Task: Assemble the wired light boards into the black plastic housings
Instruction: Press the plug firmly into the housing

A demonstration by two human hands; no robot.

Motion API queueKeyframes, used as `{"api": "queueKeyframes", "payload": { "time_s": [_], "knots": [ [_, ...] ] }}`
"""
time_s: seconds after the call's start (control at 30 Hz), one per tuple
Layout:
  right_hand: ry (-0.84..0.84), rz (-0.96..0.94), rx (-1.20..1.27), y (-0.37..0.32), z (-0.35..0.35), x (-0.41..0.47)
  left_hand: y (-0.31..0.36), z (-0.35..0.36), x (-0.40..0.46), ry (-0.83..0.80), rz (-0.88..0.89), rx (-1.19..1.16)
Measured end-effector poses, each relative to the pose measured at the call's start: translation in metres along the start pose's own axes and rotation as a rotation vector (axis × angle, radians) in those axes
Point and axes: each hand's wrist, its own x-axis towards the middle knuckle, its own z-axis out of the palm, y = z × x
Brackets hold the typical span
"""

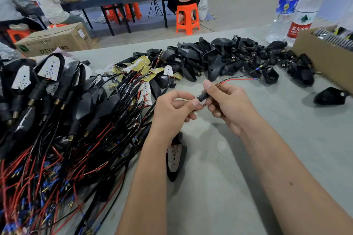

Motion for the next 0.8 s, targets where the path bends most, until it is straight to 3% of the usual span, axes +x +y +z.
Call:
{"api": "queueKeyframes", "payload": {
  "time_s": [0.2, 0.63, 0.8],
  "knots": [
    [0.146, -0.045, 0.112, -0.001, -0.007, 0.004, -0.004, -0.011, -0.001, -0.102, -0.078, -0.027],
    [-0.045, 0.01, 0.013, 0.004, -0.003, 0.001, 0.001, 0.0, -0.002, -0.046, 0.037, 0.032],
    [-0.038, -0.007, -0.025, 0.001, -0.002, 0.001, 0.002, 0.0, -0.002, -0.027, 0.019, 0.012]
  ]
}}
